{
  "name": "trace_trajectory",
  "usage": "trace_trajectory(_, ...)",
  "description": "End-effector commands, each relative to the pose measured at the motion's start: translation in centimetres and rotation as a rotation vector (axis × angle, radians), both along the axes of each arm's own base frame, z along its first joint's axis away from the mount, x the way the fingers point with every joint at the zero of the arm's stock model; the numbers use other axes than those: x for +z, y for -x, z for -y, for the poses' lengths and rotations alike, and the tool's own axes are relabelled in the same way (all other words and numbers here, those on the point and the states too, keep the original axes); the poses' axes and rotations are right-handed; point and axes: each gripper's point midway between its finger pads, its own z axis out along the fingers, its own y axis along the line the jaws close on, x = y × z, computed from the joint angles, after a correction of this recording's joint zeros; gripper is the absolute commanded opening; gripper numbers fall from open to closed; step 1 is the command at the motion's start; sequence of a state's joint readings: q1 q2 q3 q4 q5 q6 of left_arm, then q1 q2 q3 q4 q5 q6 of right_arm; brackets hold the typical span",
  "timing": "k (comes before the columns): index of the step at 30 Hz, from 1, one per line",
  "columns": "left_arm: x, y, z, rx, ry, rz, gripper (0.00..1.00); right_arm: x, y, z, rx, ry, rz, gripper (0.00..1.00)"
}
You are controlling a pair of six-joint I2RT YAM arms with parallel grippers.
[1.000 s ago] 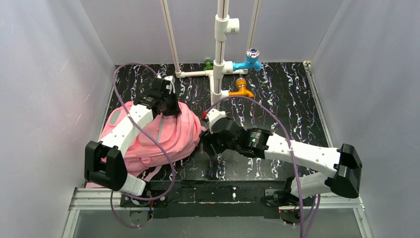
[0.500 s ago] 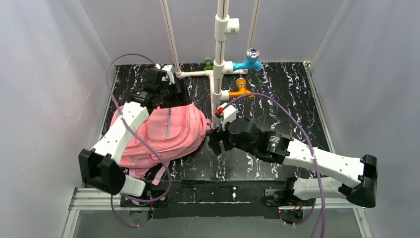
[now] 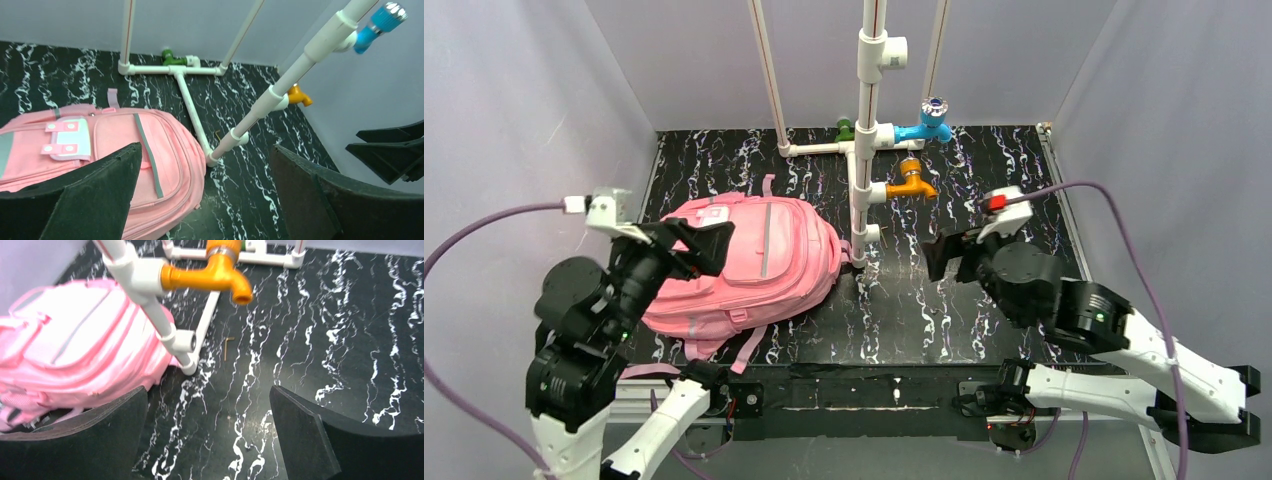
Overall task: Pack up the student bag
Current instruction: Reset both arms
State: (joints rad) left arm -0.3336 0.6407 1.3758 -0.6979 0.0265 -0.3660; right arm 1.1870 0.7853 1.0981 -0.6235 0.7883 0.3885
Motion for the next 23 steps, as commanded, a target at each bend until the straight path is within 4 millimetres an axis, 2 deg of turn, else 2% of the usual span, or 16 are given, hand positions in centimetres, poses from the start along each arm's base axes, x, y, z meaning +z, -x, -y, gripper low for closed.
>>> trace_trajectory(1,1.2,1.3,-1.9,0.074,0.002,0.052,0.98,4.4,-0.5,3.0,-0.108,-0.073,0.077,0.98)
trace_trajectory(6,3.1,3.2,-2.0,0.032,-0.015,0.167,0.98,6.0,-0.5,4.3,-0.140,-0.070,0.096,0.98)
trace_trajectory(13,4.0,4.8,-2.9,0.029,-0.099,0.262,0.98,6.9,-0.3,5.1,-0.152,-0.122,0.114,0.98)
trace_trajectory(18,3.9,5.0,-3.7,0.054,-0.139,0.284,0.98,8.0,-0.2,5.5,-0.161,-0.186,0.133,0.98)
trace_trajectory(20,3.8,4.8,-3.8,0.061,-0.153,0.282,0.98,8.1,-0.4,6.5,-0.215,-0.219,0.139,0.98)
trace_trajectory(23,3.7,4.8,-3.8,0.064,-0.154,0.281,0.98,7.1,-0.9,7.3,-0.295,-0.181,0.131,0.98)
